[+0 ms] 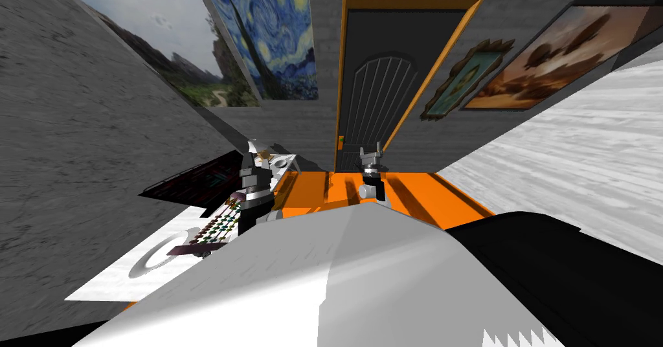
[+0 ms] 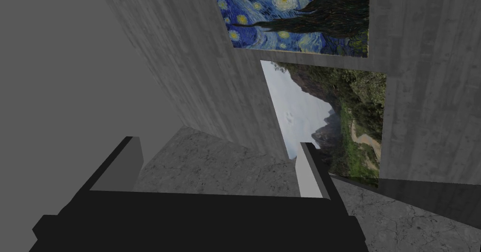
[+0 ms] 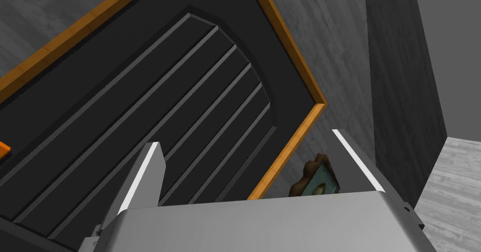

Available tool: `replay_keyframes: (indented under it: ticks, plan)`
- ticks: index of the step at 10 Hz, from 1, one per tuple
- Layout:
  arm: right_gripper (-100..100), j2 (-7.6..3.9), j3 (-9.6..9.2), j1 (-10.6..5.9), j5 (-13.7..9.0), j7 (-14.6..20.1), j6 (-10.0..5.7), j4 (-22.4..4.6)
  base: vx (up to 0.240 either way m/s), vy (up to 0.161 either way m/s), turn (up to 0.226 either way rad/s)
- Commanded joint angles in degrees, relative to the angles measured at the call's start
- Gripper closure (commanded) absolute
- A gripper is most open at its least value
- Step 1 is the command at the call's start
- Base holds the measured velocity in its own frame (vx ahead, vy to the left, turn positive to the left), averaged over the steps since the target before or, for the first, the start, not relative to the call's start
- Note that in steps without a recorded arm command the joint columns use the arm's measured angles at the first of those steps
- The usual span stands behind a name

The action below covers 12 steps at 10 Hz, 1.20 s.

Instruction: Pull the door open

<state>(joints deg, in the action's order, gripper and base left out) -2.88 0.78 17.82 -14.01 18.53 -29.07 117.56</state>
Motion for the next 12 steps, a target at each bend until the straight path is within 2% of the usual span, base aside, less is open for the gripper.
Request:
replay_keyframes:
  ticks: [1, 12]
  plan:
    - [-100, -0.32, 0.52, -1.27, -0.97, 1.66, 0.14, -2.67, 0.108, -0.022, 0.071]
    - [-100, -1.49, 4.45, -8.43, -8.33, 13.10, 2.84, -18.13, 0.096, -0.031, 0.073]
